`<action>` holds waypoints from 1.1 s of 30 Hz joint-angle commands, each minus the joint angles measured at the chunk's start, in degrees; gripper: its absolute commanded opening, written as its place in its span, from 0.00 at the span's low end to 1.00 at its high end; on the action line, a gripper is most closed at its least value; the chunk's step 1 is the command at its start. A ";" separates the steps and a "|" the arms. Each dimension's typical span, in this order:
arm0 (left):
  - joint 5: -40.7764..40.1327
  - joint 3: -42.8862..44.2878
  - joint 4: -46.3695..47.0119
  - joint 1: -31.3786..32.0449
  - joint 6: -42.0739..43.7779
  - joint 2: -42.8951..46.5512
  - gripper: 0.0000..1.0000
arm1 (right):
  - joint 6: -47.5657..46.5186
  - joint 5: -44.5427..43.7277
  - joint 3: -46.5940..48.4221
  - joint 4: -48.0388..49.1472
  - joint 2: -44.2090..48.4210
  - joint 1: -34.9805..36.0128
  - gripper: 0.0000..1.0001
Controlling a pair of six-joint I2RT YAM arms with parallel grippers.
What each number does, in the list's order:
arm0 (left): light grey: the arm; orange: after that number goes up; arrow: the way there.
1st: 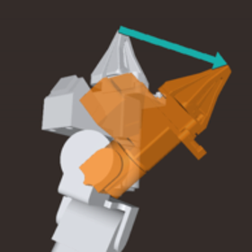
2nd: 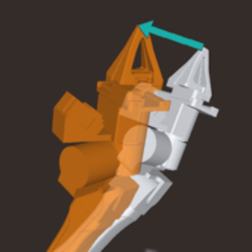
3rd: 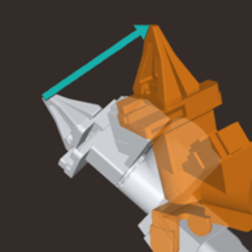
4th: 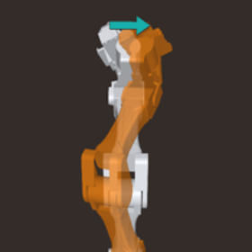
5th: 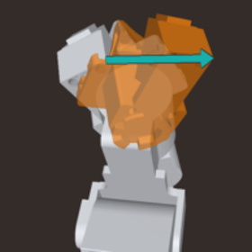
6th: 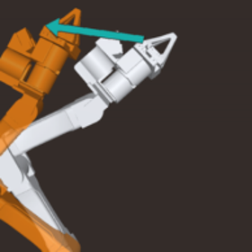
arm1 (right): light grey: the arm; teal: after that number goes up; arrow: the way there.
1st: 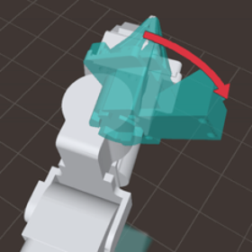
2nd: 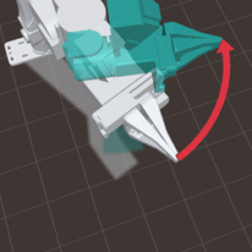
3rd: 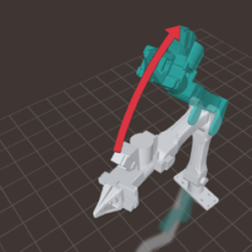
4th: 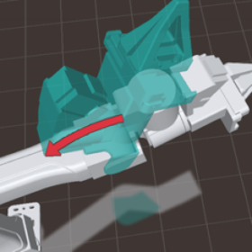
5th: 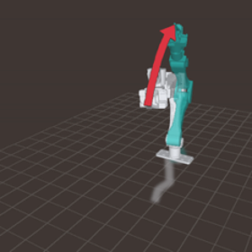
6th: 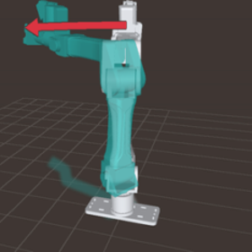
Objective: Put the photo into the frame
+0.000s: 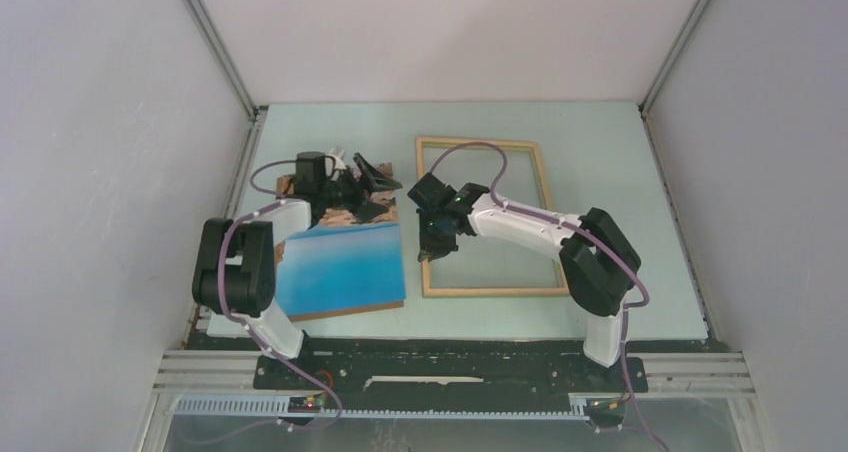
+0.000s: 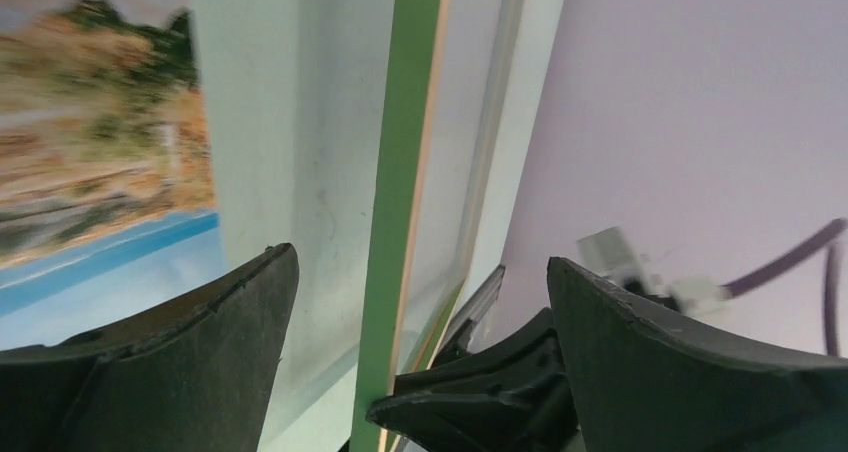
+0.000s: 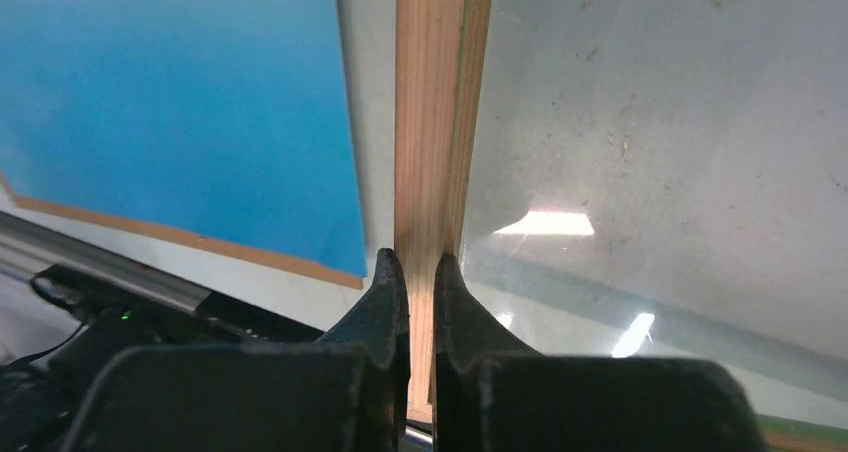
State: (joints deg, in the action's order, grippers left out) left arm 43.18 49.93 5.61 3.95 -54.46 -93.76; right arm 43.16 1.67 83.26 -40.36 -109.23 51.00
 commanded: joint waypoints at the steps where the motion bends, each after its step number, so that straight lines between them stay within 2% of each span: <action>1: 3.05 -0.82 10.30 5.28 -4.78 -3.75 1.00 | -1.92 3.16 -0.81 7.92 4.46 -0.57 0.00; 6: 5.07 -1.24 21.11 7.76 -10.19 -8.38 1.00 | -2.13 3.86 -2.89 9.51 6.26 -0.61 0.00; 12: 7.16 -0.52 27.58 10.49 -12.10 -13.24 1.00 | -2.43 4.78 -3.68 10.63 7.68 -0.69 0.00; 17: 9.79 -1.17 39.71 10.89 -19.22 -16.93 0.99 | -2.75 5.46 -5.27 11.99 9.00 -0.96 0.00; 20: 10.57 -2.14 49.73 11.07 -26.31 -19.22 0.96 | -2.78 5.94 -6.04 12.77 9.50 -1.08 0.00; 24: 10.42 -3.17 72.31 11.37 -40.74 -24.47 0.87 | -2.83 6.86 -7.40 14.14 10.06 -1.17 0.00; 25: 10.50 -2.99 74.68 11.47 -42.76 -25.70 0.83 | -2.89 6.93 -7.69 14.47 10.12 -1.17 0.00; 30: 10.34 -3.29 73.65 12.28 -41.70 -26.30 0.71 | -2.76 6.94 -8.03 14.61 10.26 -1.32 0.00; 33: 10.33 -3.39 72.84 12.37 -40.81 -25.91 0.68 | -2.80 7.30 -8.06 14.91 10.12 -1.41 0.00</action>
State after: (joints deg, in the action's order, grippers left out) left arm 51.70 46.83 70.19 15.29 -92.73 -121.19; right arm 41.65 6.94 75.24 -31.79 -101.56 49.52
